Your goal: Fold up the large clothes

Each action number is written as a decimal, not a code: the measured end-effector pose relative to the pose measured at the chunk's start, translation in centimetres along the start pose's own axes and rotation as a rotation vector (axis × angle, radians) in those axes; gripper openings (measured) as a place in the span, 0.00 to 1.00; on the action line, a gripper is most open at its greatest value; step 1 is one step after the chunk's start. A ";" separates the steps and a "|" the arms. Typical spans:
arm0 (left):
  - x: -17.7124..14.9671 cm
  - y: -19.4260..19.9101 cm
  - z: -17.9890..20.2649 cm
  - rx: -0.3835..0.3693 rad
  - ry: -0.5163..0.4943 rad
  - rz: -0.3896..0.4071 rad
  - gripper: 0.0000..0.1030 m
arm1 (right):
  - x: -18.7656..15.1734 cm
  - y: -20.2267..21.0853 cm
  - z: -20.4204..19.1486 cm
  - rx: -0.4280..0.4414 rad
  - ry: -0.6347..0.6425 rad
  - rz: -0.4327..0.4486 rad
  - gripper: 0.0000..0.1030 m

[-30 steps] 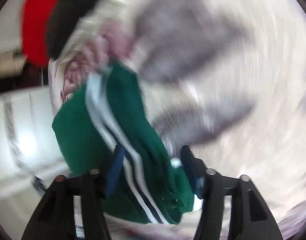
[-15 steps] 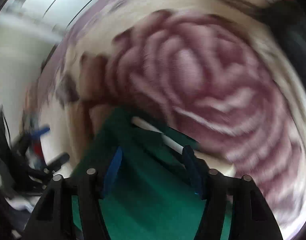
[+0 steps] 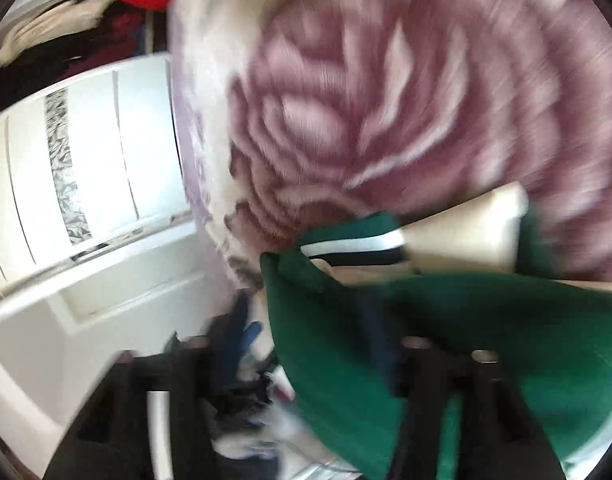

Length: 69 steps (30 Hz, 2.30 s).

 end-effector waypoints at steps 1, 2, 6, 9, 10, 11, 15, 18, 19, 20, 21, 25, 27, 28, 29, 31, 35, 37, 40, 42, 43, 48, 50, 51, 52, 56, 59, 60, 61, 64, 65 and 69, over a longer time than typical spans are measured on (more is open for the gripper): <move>-0.2 -0.1 0.2 -0.009 -0.008 -0.007 1.00 | -0.8 2.9 0.8 -0.076 0.041 0.063 0.91; -0.4 -0.2 0.4 -0.021 -0.007 -0.017 1.00 | -1.8 5.3 1.9 -0.120 0.056 0.097 0.92; -0.9 -0.8 0.0 -0.122 0.092 -0.076 1.00 | -8.5 11.0 8.6 -0.213 -0.012 0.134 0.92; -1.3 -1.4 -0.4 -0.265 0.209 -0.138 1.00 | -13.9 10.6 14.7 -0.212 -0.105 0.096 0.93; -1.4 -1.6 -0.4 -0.323 0.244 -0.158 1.00 | -15.3 9.8 16.2 -0.172 -0.123 0.087 0.96; -1.7 -1.7 -0.2 -0.363 0.261 -0.170 1.00 | -16.4 8.9 17.3 -0.126 -0.140 0.071 0.96; -1.9 -2.5 0.6 -0.474 0.286 -0.185 1.00 | -17.8 4.4 21.0 0.011 -0.153 0.038 1.00; -1.5 -2.1 2.0 -0.614 0.310 -0.200 1.00 | -17.1 4.2 21.1 0.082 -0.117 0.040 1.00; -1.3 -2.1 2.5 -0.653 0.316 -0.209 1.00 | -16.9 4.3 20.8 0.115 -0.104 0.036 1.00; -1.1 -2.0 3.0 -0.679 0.311 -0.219 1.00 | -16.8 4.5 20.4 0.149 -0.086 0.029 1.00; -1.2 -2.2 3.9 -0.704 0.297 -0.236 1.00 | -16.5 4.8 19.6 0.210 -0.066 0.029 1.00; -2.8 -4.2 7.2 -0.704 0.188 -0.331 1.00 | -15.4 2.8 18.8 0.234 -0.033 -0.041 1.00; -2.8 -4.4 8.4 -0.694 0.139 -0.324 1.00 | -14.6 1.7 18.6 0.225 -0.042 -0.071 1.00; -2.5 -4.2 8.6 -0.689 0.122 -0.314 0.99 | -14.2 1.6 18.6 0.230 -0.060 -0.075 1.00; -2.1 -3.7 8.9 -0.690 0.110 -0.290 0.93 | -14.0 1.6 18.7 0.241 -0.071 -0.073 1.00; -1.9 -3.2 9.3 -0.691 0.087 -0.275 0.85 | -13.9 2.3 18.4 0.279 -0.078 -0.039 1.00; -1.0 -1.9 9.2 -0.695 0.084 -0.256 0.60 | -13.9 3.4 17.5 0.348 -0.089 0.043 0.63; -0.4 -0.8 9.3 -0.690 0.068 -0.238 0.51 | -14.0 4.0 16.4 0.356 -0.059 0.081 0.58; 0.3 0.1 10.0 -0.688 0.059 -0.225 0.47 | -14.4 5.1 14.8 0.376 -0.050 0.132 0.55; 1.0 1.6 10.7 -0.689 0.032 -0.217 0.47 | -14.7 6.0 13.9 0.389 -0.064 0.159 0.54; 1.4 2.4 11.3 -0.699 0.015 -0.214 0.47 | -14.8 6.7 13.2 0.393 -0.058 0.169 0.53; 4.0 5.6 14.1 -0.731 -0.015 -0.203 0.47 | -15.0 11.8 10.4 0.394 -0.041 0.232 0.53; 5.7 7.2 16.0 -0.746 -0.029 -0.198 0.47 | -14.6 13.9 9.1 0.380 -0.023 0.253 0.53; 7.1 7.9 17.8 -0.756 -0.037 -0.195 0.47 | -14.1 15.4 8.4 0.376 -0.016 0.264 0.53; 8.3 8.6 19.0 -0.764 -0.048 -0.189 0.47 | -13.4 16.9 7.7 0.369 -0.004 0.277 0.53; 15.6 10.9 24.2 -0.811 -0.109 -0.145 0.47 | -8.0 23.4 4.6 0.333 0.032 0.350 0.53; 21.9 10.7 28.6 -0.847 -0.143 -0.126 0.47 | -3.1 27.8 3.4 0.313 0.067 0.392 0.53; 24.0 10.2 30.0 -0.858 -0.153 -0.120 0.47 | -0.7 29.1 2.9 0.307 0.078 0.405 0.53; 26.2 9.2 31.5 -0.869 -0.158 -0.114 0.47 | 2.2 30.2 2.6 0.296 0.092 0.416 0.53; 30.7 5.3 33.7 -0.879 -0.169 -0.112 0.47 | 11.3 31.2 2.0 0.276 0.098 0.441 0.53; 31.7 3.5 34.2 -0.879 -0.162 -0.121 0.47 | 13.3 31.6 2.7 0.265 0.097 0.442 0.53; 33.5 -5.0 34.7 -0.816 -0.126 -0.201 0.49 | 21.5 30.8 7.5 0.184 0.044 0.431 0.53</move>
Point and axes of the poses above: each gripper's, at about its wrist camera, not at the fingertips, and y roughly against the way its jaws point, z to its right, x to its top, the point moved 9 cm from there along -y, roughly the way its jaws point, and after that the axes turned 8 degrees about y, right-handed, at the moved point
